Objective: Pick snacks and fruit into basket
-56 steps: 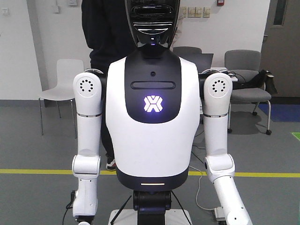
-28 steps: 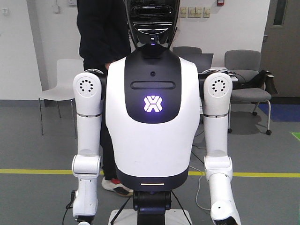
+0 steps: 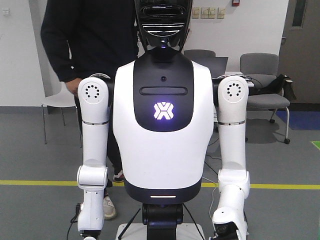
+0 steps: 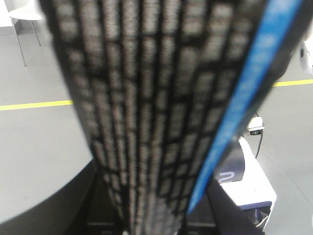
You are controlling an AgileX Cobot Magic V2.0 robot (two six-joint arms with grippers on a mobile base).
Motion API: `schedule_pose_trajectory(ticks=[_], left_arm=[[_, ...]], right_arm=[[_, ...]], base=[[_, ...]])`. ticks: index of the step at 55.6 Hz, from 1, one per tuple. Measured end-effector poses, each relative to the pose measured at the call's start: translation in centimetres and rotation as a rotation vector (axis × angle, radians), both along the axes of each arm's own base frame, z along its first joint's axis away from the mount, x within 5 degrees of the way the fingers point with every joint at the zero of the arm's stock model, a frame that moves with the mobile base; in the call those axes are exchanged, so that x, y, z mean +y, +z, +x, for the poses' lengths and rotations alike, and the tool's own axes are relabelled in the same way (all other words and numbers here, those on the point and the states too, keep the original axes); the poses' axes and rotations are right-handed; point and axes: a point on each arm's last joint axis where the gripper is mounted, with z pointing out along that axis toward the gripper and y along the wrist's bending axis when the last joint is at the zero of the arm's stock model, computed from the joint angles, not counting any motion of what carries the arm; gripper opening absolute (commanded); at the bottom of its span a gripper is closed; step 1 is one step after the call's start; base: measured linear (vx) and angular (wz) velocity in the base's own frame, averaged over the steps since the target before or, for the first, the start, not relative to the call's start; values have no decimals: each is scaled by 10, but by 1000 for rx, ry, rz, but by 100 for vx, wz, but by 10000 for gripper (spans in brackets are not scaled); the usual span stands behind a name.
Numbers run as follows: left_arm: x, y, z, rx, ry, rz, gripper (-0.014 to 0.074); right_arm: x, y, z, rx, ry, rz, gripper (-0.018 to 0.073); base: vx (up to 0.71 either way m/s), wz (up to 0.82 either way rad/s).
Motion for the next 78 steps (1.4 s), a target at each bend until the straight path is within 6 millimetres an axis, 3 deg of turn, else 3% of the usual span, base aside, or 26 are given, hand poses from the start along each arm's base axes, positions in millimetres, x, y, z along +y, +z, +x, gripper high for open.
schedule_pose_trajectory(ticks=[63,78], left_arm=[[0,0,0,0,0,0,151],[0,0,0,0,0,0,151]], right_arm=[[0,3,1,-35,2,7,-8],[12,10,4,-91,95,126,-8]], base=[[0,0],[0,0]])
